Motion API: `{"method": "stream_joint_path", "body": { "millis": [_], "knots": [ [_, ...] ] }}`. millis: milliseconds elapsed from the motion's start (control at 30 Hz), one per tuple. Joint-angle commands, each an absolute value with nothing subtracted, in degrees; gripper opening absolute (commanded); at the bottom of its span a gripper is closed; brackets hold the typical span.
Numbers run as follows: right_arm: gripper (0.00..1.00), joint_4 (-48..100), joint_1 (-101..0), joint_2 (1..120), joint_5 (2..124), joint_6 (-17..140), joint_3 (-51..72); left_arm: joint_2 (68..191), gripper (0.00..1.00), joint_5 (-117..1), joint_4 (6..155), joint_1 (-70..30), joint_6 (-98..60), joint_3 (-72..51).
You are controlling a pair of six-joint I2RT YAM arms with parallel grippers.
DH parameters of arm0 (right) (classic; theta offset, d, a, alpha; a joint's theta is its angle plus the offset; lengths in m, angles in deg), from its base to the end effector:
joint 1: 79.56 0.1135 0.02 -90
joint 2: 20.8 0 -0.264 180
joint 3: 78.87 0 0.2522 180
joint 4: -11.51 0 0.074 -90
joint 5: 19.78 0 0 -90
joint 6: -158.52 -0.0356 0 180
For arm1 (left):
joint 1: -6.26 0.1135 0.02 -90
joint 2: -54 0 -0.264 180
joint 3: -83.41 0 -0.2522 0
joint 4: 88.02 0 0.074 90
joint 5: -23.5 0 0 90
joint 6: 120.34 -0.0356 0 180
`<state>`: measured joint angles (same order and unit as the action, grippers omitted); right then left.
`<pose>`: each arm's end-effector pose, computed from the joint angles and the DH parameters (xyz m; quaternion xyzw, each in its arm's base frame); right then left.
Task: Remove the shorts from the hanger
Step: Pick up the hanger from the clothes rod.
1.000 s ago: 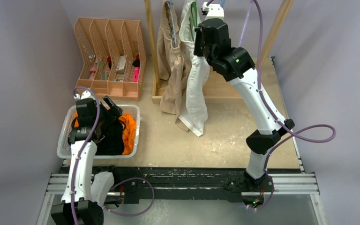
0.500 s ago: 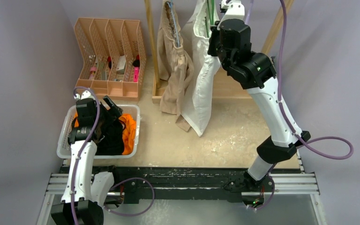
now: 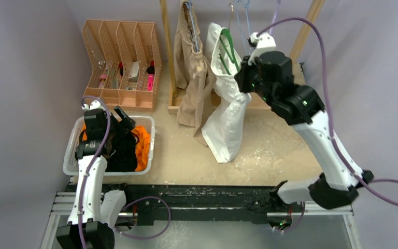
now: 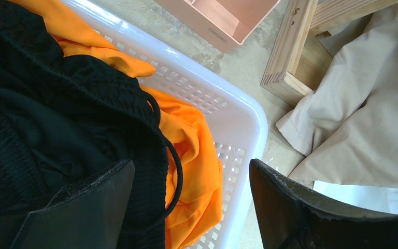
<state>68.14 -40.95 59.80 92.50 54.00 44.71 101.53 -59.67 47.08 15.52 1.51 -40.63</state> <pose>0.2157 0.1550 0.5207 -0.0442 0.7793 0.1353 0.6103 0.1775 0.0247 0.2802 -0.2878 0.8440 -0.1402 0.4304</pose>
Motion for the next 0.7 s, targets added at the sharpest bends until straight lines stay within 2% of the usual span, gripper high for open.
{"method": "stream_joint_path", "body": {
  "millis": [0,100,400,533,667],
  "knots": [
    [0.00,62.4,-40.8,47.3,85.4,53.3,37.9,101.4,0.81,-59.8,48.1,15.8,0.4,-38.9],
    [0.00,65.4,-40.8,41.0,83.2,52.6,31.4,101.8,0.81,-59.6,48.2,15.7,0.4,-39.0],
    [0.00,71.6,-40.8,22.7,81.8,37.6,10.4,103.6,0.78,-56.2,48.7,15.8,0.4,-39.2],
    [0.00,74.1,-40.8,18.0,80.0,31.5,5.0,106.5,0.76,-50.1,44.8,15.7,1.6,-35.2],
    [0.00,75.3,-40.8,15.7,79.5,26.8,0.3,104.3,0.76,-45.7,48.6,14.9,7.7,-34.3]
  ]
}}
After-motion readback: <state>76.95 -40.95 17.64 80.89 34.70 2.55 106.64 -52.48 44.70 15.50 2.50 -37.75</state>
